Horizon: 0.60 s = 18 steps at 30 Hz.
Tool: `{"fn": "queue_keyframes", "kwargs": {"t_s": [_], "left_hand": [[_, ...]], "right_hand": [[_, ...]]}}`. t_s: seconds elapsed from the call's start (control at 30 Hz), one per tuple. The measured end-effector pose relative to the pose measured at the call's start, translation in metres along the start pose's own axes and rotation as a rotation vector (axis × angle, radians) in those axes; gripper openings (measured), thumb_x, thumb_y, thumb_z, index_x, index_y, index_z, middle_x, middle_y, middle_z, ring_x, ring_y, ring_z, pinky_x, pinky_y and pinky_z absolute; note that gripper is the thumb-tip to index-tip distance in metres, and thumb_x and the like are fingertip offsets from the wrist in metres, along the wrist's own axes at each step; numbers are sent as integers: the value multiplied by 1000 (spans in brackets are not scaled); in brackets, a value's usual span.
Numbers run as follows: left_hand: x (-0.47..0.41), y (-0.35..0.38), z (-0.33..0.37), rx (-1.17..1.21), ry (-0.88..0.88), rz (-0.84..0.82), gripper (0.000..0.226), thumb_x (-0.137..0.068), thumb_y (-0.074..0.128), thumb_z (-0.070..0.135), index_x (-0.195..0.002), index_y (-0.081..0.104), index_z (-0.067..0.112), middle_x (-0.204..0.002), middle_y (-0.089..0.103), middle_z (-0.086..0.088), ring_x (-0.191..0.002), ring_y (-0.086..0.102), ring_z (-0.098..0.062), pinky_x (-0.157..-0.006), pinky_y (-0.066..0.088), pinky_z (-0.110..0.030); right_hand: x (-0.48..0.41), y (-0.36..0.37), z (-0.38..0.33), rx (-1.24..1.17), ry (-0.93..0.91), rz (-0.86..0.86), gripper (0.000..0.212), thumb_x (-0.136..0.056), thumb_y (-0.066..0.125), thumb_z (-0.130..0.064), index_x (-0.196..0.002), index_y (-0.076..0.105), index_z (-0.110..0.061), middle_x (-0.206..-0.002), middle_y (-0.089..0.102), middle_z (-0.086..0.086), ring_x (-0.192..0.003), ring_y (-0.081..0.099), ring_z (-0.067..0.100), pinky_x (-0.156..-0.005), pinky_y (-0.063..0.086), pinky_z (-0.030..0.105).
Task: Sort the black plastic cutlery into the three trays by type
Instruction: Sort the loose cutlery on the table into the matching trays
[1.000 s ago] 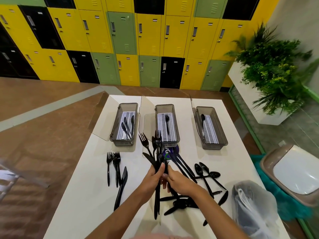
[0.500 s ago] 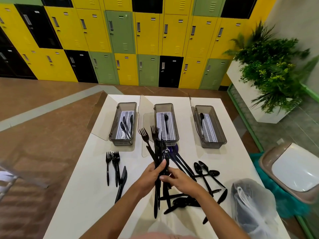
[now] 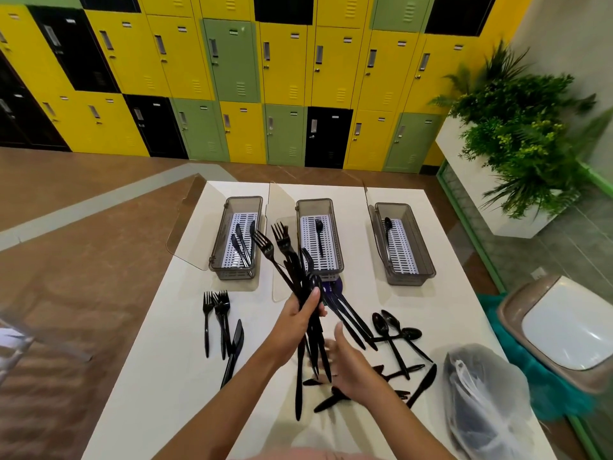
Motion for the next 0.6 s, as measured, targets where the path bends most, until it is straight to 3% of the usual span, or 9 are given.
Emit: {"fn": "queue_keyframes", "kwargs": {"t_s": [0.1,0.17,0.23,0.3,0.37,0.5,0.6], "left_hand": [[0,5,2,-82,52,13,21,-97,49,37,-96,54,16,-77,53,0,-76,53,-12,-87,47,-33],[3,10,1,-133,80,29,16,-97,49,35,-96,54,19,-75,52,1,-73,53,-8,-82,49,-27],[5,14,0,-140,89,29,14,-96,50,34,-98,54,20,-76,52,1,-71,53,-7,-81,51,-25],[4,15,1,-153,81,35,19,-95,51,35,-98,54,17,-76,53,0,-72,54,-9,-81,51,-27],[3,16,3,-180,71,41,24,-95,51,37,-93,54,13,-74,53,-2,-72,55,-10,-77,51,-26],[6,21,7,-178,93,22,11,-97,50,28,-100,51,17,-70,50,2,-64,51,-7,-66,46,-15],[5,23,7,-227,104,16,15,-99,47,28,-102,48,13,-70,44,-3,-63,46,-12,-64,45,-22]], "right_hand": [[-1,9,10,-323,252,-75,88,-92,17,-67,-111,62,6,-95,69,22,-90,68,35,-80,57,46],[0,15,5,-451,303,-90,81,-97,23,-59,-108,60,12,-97,66,27,-81,71,38,-71,60,46],[1,19,0,-509,289,-93,60,-102,30,-43,-108,59,10,-100,63,26,-78,72,38,-69,60,47],[4,20,-5,-504,255,-90,36,-103,36,-21,-102,60,7,-96,64,24,-82,71,37,-71,61,44],[4,19,-7,-473,241,-90,33,-101,36,-9,-93,62,10,-90,66,24,-79,71,36,-70,61,42],[5,20,-8,-364,219,-76,36,-103,34,-11,-97,63,9,-94,68,23,-82,71,35,-73,61,42],[6,19,-6,-315,215,-87,45,-104,32,-17,-90,69,5,-96,70,23,-84,72,34,-88,55,44]]}}
Point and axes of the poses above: each hand's wrist, its own x-axis away from the middle knuckle, its own y-axis out of the palm, z = x × y, the point moved 2 cm from there along -x, towards the middle knuckle
